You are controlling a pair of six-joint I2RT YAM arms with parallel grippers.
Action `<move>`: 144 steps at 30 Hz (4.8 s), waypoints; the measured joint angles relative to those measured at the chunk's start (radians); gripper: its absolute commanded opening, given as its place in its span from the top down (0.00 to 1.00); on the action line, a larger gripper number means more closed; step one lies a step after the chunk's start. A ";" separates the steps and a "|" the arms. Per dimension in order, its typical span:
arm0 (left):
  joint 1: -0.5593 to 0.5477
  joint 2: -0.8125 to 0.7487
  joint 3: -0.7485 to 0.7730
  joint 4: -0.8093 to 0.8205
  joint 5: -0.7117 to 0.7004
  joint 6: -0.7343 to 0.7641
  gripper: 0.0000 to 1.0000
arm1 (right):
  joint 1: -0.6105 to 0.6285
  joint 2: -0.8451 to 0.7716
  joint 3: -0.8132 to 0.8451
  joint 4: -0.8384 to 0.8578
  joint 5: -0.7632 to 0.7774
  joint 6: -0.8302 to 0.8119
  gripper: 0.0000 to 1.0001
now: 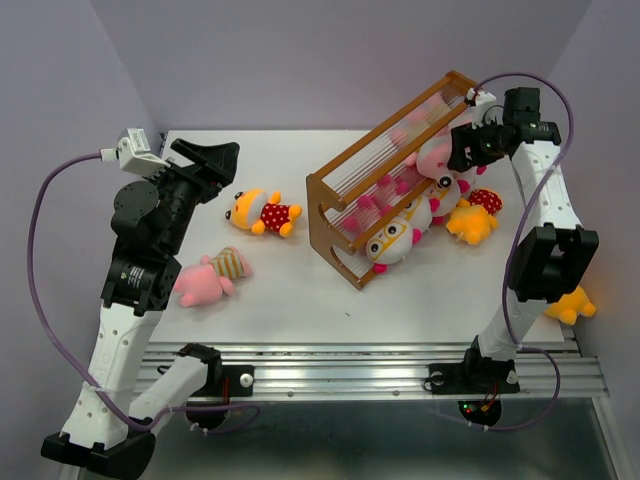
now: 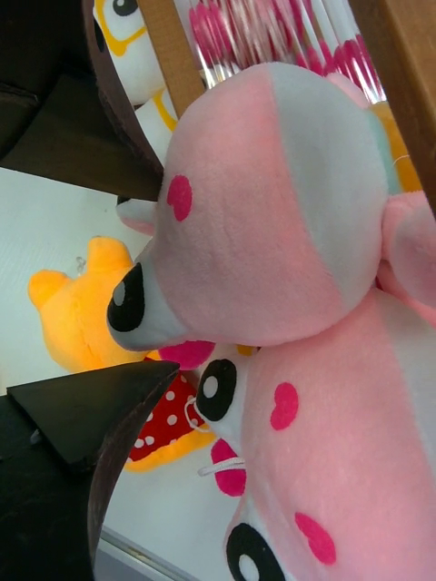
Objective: Place and organize the stuffed toys onto the shelf
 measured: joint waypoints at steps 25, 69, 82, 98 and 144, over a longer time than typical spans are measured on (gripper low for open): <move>0.000 -0.011 -0.005 -0.120 -0.048 0.024 0.12 | -0.018 -0.173 -0.018 -0.011 -0.129 -0.064 0.09; 0.150 0.378 -0.272 -0.365 -0.047 0.001 1.00 | -0.090 -0.411 -0.138 -0.095 -0.652 -0.053 0.08; 0.116 0.078 -0.097 0.261 0.592 -0.024 1.00 | -0.061 -0.398 -0.131 0.163 -0.972 0.058 0.07; -0.305 0.465 0.287 0.522 1.058 -0.111 1.00 | 0.154 -0.408 -0.277 1.260 -1.029 0.591 0.01; -0.279 0.526 0.290 0.784 1.212 -0.342 1.00 | 0.476 -0.517 -0.260 0.726 -0.909 0.159 0.80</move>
